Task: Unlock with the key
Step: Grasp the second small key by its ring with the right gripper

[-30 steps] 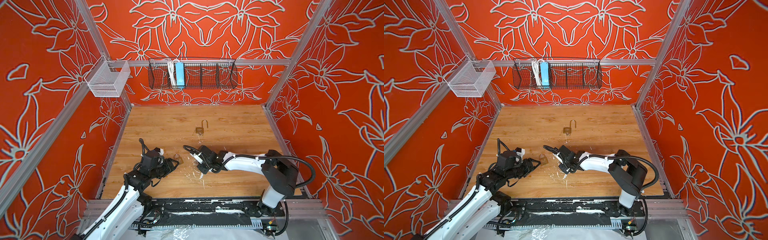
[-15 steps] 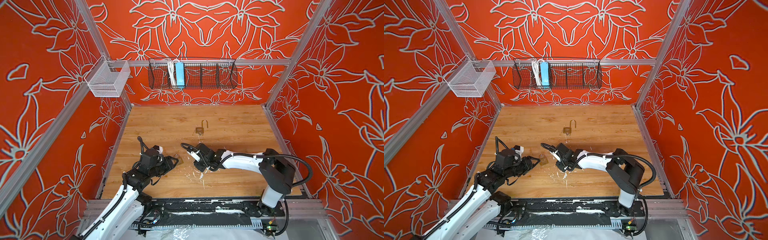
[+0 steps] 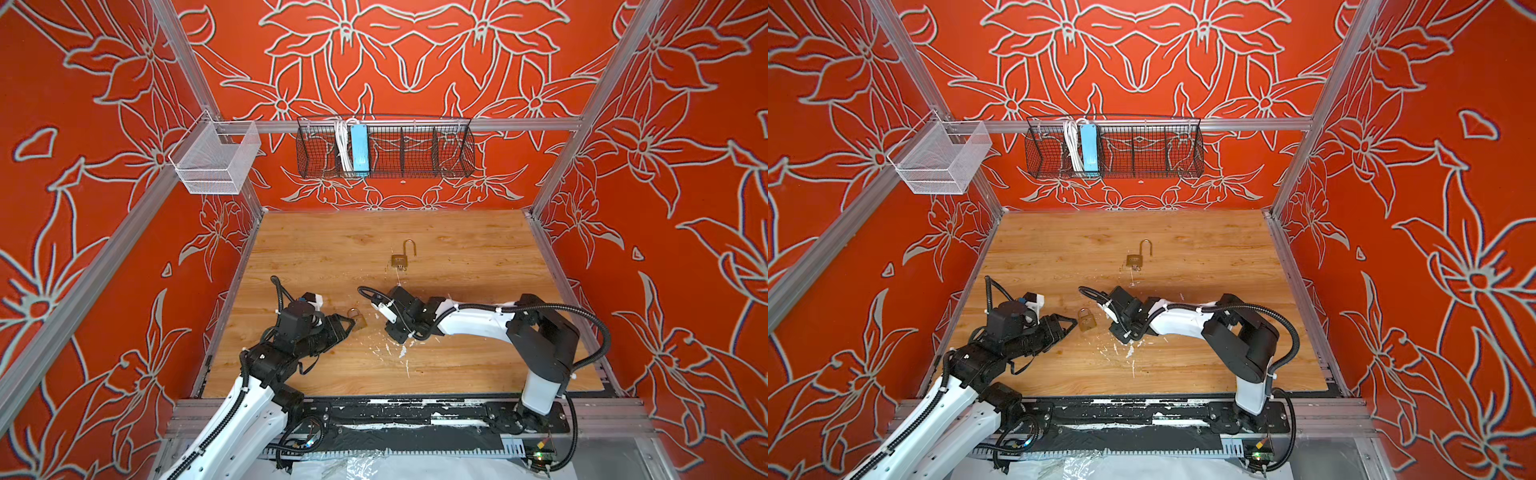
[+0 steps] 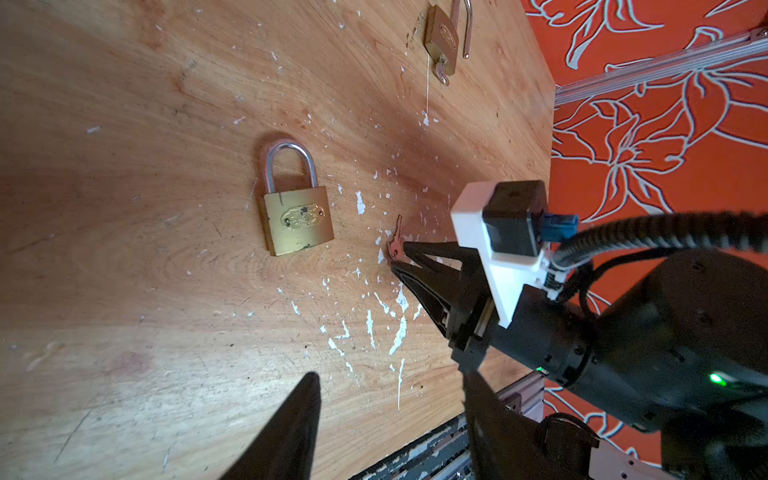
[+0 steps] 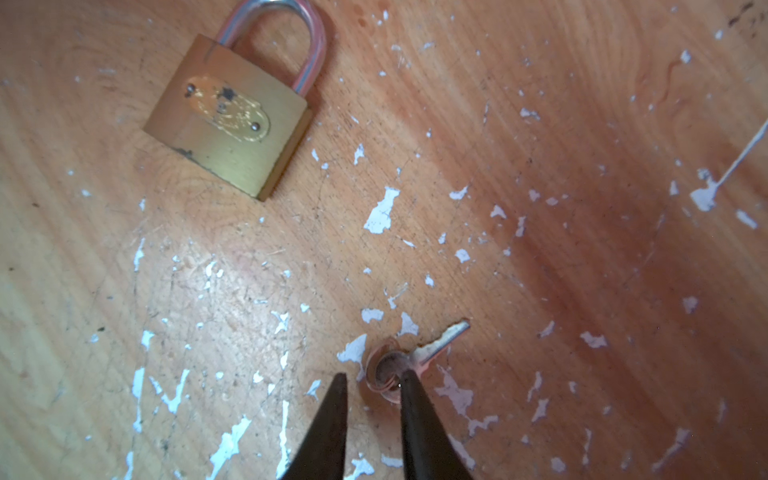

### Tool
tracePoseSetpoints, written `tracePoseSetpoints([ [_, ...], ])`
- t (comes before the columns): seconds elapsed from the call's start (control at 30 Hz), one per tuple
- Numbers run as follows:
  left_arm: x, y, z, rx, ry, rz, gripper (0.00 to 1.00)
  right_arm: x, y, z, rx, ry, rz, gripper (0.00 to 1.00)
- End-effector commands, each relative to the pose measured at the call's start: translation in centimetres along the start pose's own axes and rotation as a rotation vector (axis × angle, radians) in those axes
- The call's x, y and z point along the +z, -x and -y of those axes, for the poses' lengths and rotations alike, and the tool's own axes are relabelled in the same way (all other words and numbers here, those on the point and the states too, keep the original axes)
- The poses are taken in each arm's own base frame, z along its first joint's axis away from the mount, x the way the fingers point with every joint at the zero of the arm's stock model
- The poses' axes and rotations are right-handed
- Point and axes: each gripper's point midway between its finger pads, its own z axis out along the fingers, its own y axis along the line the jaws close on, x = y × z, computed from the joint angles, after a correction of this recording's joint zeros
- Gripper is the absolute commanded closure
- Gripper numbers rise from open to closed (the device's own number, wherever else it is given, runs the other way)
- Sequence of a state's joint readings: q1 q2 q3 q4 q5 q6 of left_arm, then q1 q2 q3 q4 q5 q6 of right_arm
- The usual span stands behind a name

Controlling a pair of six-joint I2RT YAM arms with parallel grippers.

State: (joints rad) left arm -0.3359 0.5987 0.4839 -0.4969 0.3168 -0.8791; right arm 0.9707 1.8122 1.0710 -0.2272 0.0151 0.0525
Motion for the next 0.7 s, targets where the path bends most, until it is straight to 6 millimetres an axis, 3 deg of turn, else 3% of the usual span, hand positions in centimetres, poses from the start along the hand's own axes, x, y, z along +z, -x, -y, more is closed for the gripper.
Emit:
tracePoseSetpoints([
  [0.0, 0.1, 0.0, -0.1, 0.003, 0.007, -0.002, 0.44, 0.5, -0.1, -0.1, 0.005, -0.010, -0.019, 0.76],
  [0.33, 0.1, -0.1, -0.1, 0.000, 0.001, -0.001, 0.44, 0.9, -0.2, 0.6, 0.009, -0.054, -0.019, 0.77],
  [0.67, 0.6, -0.3, 0.1, -0.007, -0.021, -0.017, 0.44, 0.2, 0.0, 1.2, -0.029, -0.088, 0.017, 0.99],
])
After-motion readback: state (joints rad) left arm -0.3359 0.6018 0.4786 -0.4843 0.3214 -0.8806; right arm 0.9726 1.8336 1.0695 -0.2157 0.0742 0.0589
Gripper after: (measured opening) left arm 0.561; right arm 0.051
